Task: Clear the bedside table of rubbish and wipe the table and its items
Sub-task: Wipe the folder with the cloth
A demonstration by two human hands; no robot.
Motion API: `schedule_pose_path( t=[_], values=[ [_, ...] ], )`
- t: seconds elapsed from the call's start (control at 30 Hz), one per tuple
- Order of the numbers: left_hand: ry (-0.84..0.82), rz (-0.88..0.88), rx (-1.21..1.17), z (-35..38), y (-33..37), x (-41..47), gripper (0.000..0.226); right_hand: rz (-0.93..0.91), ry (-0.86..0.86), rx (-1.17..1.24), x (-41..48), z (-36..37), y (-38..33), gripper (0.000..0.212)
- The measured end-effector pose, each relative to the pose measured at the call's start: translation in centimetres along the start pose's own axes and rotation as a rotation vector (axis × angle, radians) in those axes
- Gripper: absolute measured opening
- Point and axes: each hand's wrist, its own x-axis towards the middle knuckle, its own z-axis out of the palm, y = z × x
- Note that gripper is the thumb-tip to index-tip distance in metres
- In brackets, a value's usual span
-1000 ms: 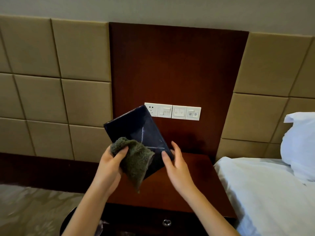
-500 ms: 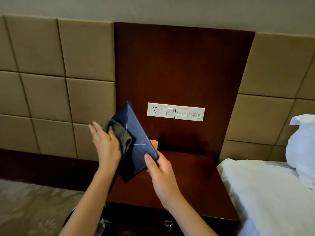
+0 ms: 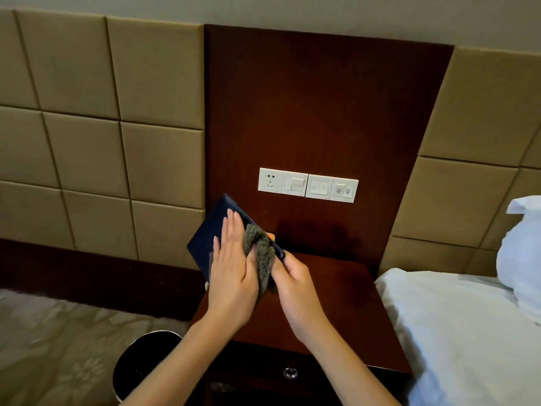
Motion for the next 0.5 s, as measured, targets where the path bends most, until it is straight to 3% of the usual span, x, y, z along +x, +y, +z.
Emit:
schedule_pose_path(
  t=[0.13, 0.33, 0.43, 0.5],
  values=[
    [-0.049, 0.136, 0.045, -0.8, -1.0, 1.2, 0.062, -0.004, 0.001, -0.038, -0.7, 0.4, 0.4, 0.025],
    [-0.035, -0.137, 0.037, -4.3, -2.5, 11.1, 0.055, -0.121, -0.085, -0.077, -1.9, 1.1, -0.8, 0.021],
    [-0.090, -0.109, 0.094, -4.0, -2.5, 10.5, 0.056, -0.106, -0.069, -0.075, -1.6, 1.3, -0.9, 0.025],
    [-0.162, -0.041, 0.067, -2.9, -2.0, 8.0, 0.056, -0.051, -0.029, -0.096, -1.2, 1.2, -0.7, 0.038]
  ],
)
